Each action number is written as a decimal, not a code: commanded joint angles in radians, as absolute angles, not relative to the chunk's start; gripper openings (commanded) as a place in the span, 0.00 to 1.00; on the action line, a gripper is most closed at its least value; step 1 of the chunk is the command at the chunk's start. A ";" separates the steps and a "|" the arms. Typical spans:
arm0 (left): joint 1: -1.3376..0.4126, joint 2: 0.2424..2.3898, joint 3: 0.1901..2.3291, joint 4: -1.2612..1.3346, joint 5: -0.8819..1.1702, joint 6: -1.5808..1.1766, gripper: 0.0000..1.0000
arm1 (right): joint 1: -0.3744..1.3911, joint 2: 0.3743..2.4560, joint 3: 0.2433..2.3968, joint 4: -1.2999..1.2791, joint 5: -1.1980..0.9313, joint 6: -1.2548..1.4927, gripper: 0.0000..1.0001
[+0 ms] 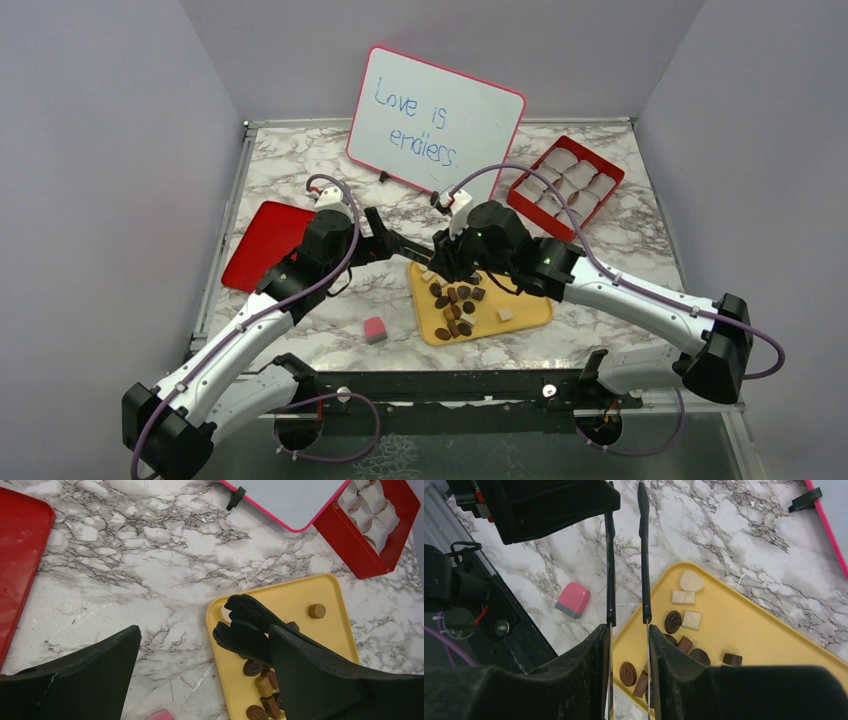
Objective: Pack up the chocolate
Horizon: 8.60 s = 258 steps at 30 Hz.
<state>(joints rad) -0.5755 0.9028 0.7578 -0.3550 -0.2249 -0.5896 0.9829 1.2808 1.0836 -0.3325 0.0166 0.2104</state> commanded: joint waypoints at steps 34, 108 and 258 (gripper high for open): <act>-0.569 0.632 0.703 -0.368 -0.259 -0.307 0.99 | 0.988 1.439 1.215 -0.717 0.210 0.289 0.42; -0.569 0.585 0.693 -0.368 -0.273 -0.304 0.99 | 0.992 1.571 1.261 -0.807 0.198 0.291 0.42; -0.569 0.616 0.686 -0.451 -0.127 -0.306 0.99 | 0.252 1.402 1.322 -0.760 0.017 0.295 0.41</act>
<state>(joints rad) -0.5751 0.6254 0.6910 -0.4591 -0.1383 -0.3164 0.1753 1.4445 1.3640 -0.7002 0.0162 0.2699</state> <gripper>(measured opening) 0.990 0.409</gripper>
